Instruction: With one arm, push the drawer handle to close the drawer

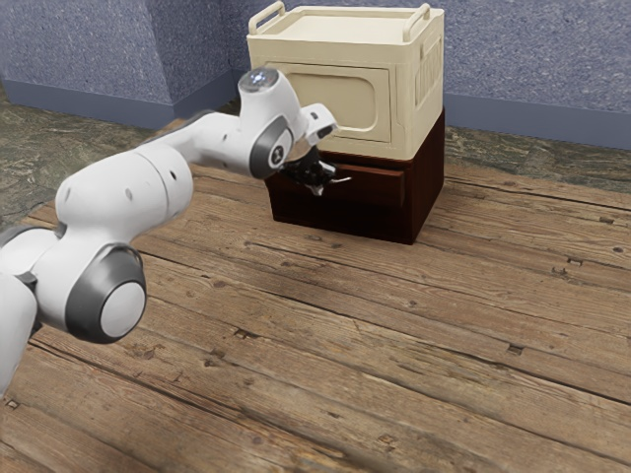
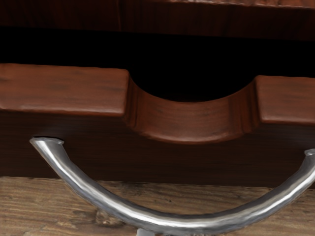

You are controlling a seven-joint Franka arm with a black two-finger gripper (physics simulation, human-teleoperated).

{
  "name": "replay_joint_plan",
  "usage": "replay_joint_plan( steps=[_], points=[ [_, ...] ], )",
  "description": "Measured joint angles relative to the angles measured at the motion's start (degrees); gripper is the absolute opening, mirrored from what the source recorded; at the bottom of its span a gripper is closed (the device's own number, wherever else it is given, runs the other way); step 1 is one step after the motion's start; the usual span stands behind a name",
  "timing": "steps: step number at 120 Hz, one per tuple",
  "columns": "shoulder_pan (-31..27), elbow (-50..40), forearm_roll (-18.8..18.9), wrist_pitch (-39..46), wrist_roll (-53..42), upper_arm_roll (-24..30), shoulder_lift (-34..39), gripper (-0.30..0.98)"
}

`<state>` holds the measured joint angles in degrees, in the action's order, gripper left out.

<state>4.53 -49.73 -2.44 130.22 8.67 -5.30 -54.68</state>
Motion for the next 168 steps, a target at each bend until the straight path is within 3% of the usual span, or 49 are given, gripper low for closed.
replay_joint_plan(
  steps=[168],
  points=[
    [1.01, 1.85, -1.11, 9.02, 4.03, -1.23, -2.93, -0.1]
  ],
)
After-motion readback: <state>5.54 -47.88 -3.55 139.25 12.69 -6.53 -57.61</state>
